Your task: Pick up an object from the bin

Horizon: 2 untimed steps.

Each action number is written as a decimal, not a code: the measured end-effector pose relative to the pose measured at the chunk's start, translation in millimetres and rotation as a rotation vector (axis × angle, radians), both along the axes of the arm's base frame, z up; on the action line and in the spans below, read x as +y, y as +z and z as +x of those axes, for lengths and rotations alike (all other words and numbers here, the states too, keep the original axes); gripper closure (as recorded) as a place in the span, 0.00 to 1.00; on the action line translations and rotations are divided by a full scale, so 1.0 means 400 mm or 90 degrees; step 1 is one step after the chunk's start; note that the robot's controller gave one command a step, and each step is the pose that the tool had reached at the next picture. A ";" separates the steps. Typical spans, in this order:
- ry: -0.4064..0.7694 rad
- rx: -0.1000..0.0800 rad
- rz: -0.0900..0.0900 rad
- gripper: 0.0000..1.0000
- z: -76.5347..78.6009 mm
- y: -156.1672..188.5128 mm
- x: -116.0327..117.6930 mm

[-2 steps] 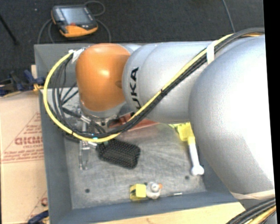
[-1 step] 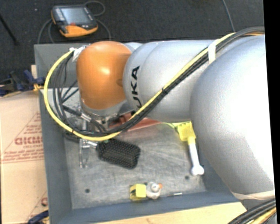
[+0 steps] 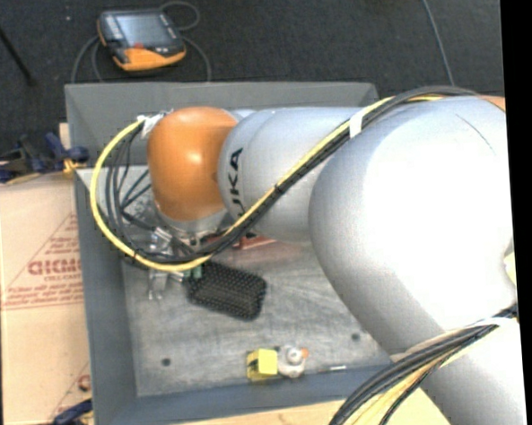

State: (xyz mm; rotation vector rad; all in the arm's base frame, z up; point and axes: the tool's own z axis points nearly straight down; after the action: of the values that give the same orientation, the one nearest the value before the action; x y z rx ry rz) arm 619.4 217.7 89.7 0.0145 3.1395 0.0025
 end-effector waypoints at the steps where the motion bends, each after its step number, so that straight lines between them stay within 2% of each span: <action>1: 0.000 0.000 0.000 1.00 0.000 0.000 0.000; 2: -0.024 0.004 -0.001 1.00 -0.022 0.117 -0.040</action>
Offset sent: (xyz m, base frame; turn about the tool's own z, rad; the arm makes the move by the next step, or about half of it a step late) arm -0.0108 -0.0227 0.0718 0.0600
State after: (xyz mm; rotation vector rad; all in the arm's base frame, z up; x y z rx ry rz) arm 610.5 201.7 136.4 0.0744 3.1444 -0.0004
